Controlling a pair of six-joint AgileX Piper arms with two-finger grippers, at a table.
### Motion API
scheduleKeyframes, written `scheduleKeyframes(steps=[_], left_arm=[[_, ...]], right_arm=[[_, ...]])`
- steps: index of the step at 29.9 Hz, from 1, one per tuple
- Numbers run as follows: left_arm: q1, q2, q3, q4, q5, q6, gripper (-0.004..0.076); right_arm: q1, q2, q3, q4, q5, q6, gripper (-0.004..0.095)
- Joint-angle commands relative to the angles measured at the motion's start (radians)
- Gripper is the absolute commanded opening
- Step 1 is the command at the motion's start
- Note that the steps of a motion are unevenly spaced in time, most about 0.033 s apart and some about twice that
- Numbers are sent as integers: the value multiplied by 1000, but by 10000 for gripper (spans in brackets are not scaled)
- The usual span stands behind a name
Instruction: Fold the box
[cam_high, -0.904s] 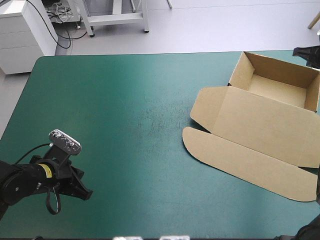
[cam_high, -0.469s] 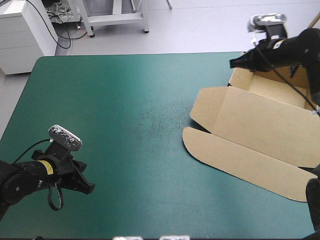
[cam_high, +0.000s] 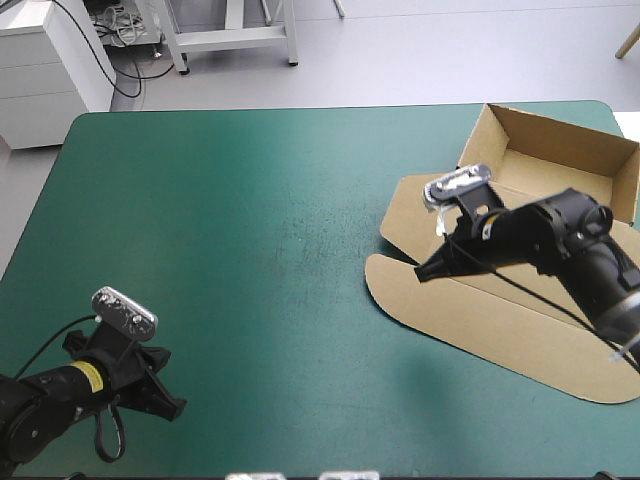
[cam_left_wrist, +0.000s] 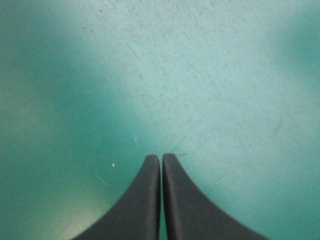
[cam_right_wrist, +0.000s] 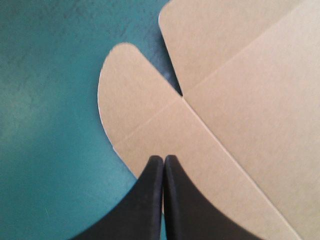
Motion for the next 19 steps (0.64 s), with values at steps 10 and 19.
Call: scheduleKeyframes(steps=[10, 19], left_arm=[[-3, -152, 125, -33, -56, -1, -8], [-3, -152, 147, -67, -53, -1, -8]], right_arm=[[3, -338, 543, 24, -225, 22, -20], [3, -523, 712, 21, -243, -4, -20]])
